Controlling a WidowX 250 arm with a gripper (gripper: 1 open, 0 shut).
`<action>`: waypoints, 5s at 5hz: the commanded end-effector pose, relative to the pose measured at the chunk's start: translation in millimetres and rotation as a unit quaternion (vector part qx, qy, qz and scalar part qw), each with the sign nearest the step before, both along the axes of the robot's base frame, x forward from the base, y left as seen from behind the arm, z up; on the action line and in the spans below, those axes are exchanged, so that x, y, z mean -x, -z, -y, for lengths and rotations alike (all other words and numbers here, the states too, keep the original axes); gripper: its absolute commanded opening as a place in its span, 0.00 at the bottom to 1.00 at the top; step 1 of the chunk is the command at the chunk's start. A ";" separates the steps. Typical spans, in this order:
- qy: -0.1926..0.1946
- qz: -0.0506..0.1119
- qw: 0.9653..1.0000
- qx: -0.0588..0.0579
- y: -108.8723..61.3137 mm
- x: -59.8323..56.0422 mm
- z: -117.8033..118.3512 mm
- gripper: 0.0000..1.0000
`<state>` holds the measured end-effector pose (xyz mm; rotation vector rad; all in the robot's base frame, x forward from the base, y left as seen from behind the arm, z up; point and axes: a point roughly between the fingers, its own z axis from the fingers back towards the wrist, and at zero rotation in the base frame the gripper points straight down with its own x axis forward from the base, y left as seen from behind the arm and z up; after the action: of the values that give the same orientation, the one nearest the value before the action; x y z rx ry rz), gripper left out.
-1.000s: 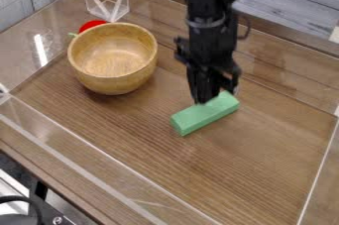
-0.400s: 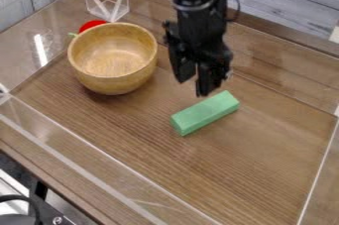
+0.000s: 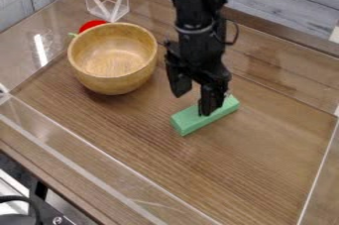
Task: Put the green block in the brown bowl
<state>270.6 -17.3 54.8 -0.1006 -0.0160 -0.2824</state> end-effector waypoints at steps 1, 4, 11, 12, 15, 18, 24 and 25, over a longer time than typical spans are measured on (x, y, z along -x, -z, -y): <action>0.006 0.007 1.000 -0.001 5.0 -3.6 3.1 1.00; 0.001 -0.002 1.000 -0.001 14.5 -3.4 1.6 0.00; -0.029 0.011 1.000 -0.005 -12.1 0.7 0.9 0.00; -0.029 0.011 1.000 0.001 -3.2 3.9 2.3 1.00; -0.021 0.021 0.999 0.016 18.5 7.4 12.4 1.00; -0.021 0.033 0.999 0.019 26.5 6.9 18.4 0.00; -0.027 0.059 0.997 0.029 15.2 8.4 26.4 0.00; -0.028 0.061 0.997 0.031 13.8 7.7 24.9 0.00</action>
<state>256.6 -42.4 25.9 -0.1473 -0.0927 -0.2307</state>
